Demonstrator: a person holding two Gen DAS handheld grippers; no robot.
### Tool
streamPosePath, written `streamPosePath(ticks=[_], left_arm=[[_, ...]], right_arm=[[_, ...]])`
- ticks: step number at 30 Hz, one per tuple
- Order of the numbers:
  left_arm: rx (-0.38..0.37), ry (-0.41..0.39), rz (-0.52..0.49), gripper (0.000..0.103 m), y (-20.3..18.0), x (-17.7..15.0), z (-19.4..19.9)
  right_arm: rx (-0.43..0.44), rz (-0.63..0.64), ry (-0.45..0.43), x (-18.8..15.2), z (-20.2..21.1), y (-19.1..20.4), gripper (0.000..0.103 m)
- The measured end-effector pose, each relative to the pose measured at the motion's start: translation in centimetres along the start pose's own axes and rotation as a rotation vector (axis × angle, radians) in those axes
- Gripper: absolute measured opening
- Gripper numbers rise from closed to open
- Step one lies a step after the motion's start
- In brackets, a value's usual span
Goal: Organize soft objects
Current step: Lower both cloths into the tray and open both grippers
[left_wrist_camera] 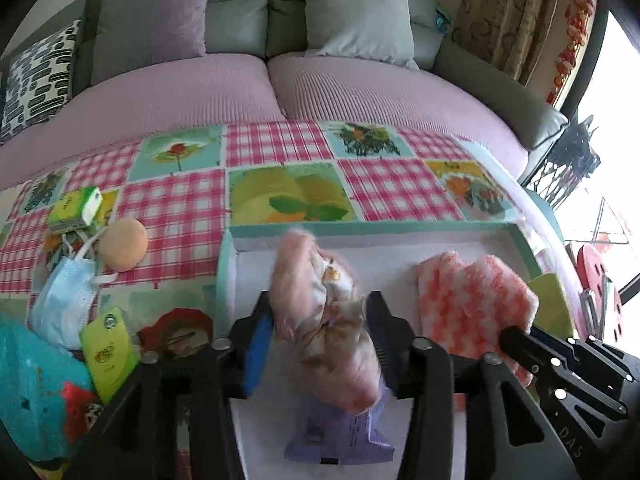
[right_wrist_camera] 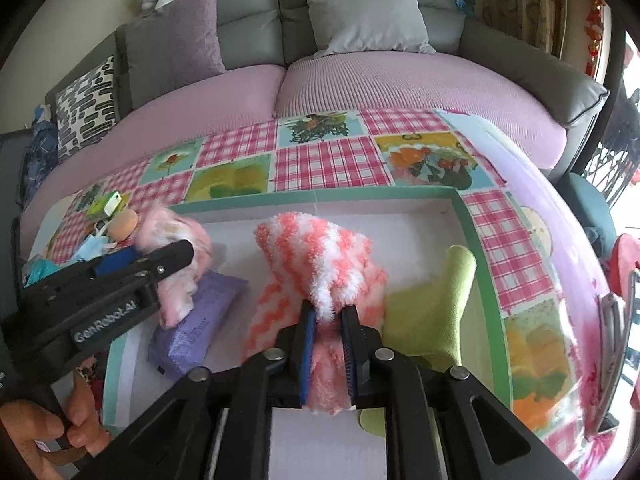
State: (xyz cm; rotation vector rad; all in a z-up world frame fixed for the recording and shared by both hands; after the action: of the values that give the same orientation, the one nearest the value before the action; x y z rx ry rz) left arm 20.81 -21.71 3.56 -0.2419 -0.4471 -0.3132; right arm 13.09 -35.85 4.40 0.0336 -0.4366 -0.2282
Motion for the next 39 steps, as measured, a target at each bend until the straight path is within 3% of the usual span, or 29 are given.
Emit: streamPosePath(ticks=[9, 11, 13, 15, 17, 19, 21, 24, 31, 39], left_arm=[[0.028, -0.015, -0.031, 0.066, -0.4, -1.0, 2.2], [0.040, -0.020, -0.027, 0.071, -0.1, -1.2, 2.6], [0.064, -0.025, -0.023, 0.073, 0.3, -1.5, 3.1], [0.082, -0.035, -0.020, 0.081, 0.7, -1.7, 3.5], [0.105, -0.041, -0.015, 0.082, 1.2, -1.9, 4.0], [0.125, -0.045, -0.010, 0.083, 1.6, -2.0, 4.3], [0.138, -0.051, -0.002, 0.093, 2.1, -2.1, 4.7], [0.156, -0.062, 0.015, 0.096, 2.7, -2.1, 5.2], [0.268, -0.105, 0.012, 0.096, 3.6, -2.1, 6.8], [0.258, -0.115, 0.027, 0.096, 4.5, -2.0, 7.9]], right_arm=[[-0.029, 0.021, -0.018, 0.1, 2.2, 0.2, 0.024], [-0.038, 0.021, -0.010, -0.1, 2.4, 0.1, 0.033], [-0.047, 0.019, -0.002, -0.3, 2.4, -0.1, 0.058], [-0.060, 0.018, 0.007, -0.5, 2.4, -0.2, 0.061], [-0.071, 0.017, 0.007, -0.7, 2.6, -0.3, 0.063], [-0.075, 0.021, 0.012, -0.9, 2.7, -0.2, 0.074], [-0.081, 0.029, 0.017, -0.9, 2.7, -0.1, 0.081], [-0.083, 0.038, 0.010, -1.0, 2.8, 0.3, 0.101], [-0.083, 0.048, 0.001, -1.1, 2.9, 0.8, 0.103], [-0.107, 0.034, 0.015, -1.1, 2.8, 1.0, 0.103]])
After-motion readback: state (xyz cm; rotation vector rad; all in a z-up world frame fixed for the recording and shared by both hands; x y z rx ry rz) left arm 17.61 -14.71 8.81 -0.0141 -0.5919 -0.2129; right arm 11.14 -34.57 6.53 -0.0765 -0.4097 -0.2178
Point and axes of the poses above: each gripper's, at about its wrist camera, not at the fingertips, and z roughly against the way its jaws point, y to its left, x to its top, the point moved 3 cm from there along -z, roughly the way its jaws point, and after that the axes turned 9 degrees about y, right-handed, at the moved point
